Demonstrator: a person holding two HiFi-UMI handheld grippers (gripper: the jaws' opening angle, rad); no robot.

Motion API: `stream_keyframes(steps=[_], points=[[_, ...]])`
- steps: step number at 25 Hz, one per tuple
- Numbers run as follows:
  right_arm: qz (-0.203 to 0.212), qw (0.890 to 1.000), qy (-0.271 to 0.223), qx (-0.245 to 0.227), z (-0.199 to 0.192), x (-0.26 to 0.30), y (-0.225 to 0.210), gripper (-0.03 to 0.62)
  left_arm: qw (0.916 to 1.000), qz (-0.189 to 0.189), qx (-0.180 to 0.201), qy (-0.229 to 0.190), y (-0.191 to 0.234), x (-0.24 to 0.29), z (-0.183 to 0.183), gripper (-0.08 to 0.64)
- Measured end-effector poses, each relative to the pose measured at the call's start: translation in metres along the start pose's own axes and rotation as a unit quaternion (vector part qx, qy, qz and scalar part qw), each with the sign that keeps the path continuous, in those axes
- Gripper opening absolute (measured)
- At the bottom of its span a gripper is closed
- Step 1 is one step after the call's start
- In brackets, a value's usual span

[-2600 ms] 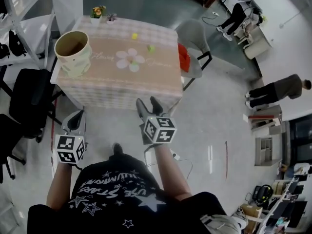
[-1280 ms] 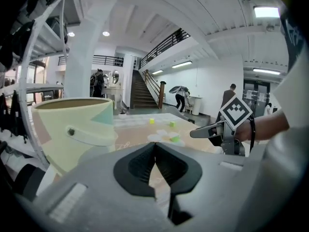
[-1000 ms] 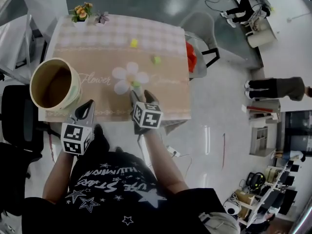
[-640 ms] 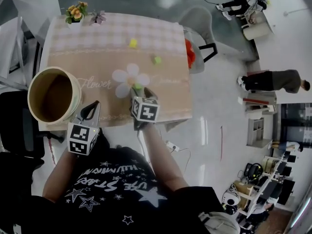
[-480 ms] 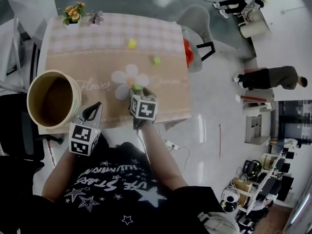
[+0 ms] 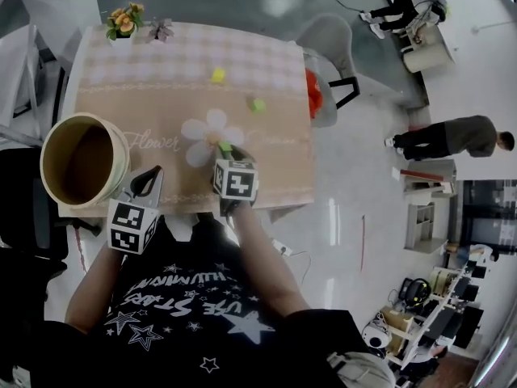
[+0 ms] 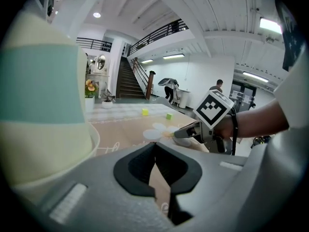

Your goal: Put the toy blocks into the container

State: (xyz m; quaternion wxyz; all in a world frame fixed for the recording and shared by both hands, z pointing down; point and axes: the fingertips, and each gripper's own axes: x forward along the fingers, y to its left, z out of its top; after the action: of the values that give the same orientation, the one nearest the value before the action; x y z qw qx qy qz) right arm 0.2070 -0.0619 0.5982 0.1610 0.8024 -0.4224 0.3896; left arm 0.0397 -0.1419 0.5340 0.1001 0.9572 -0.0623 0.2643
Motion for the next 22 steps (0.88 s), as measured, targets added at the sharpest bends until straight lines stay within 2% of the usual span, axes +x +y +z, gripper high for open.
stream_keyframes(steps=[7,13,17,22], points=[[0.07,0.996,-0.023,-0.059,0.032,-0.013,-0.008,0.149,0.995,0.093,-0.03,-0.021,-0.001,-0.006,0.02,0.01],[0.142,0.983,-0.062,-0.099,0.077,-0.032,0.002,0.149,0.9845,0.163,-0.046,-0.045,-0.012,-0.02,0.036,0.01],[0.196,0.968,-0.084,-0.134,0.099,-0.045,0.026,0.149,0.9722,0.219,-0.062,-0.057,-0.014,-0.039,0.036,0.009],[0.28,0.937,-0.095,-0.187,0.114,-0.06,0.074,0.149,0.9433,0.307,-0.102,-0.073,-0.013,-0.076,0.025,0.009]])
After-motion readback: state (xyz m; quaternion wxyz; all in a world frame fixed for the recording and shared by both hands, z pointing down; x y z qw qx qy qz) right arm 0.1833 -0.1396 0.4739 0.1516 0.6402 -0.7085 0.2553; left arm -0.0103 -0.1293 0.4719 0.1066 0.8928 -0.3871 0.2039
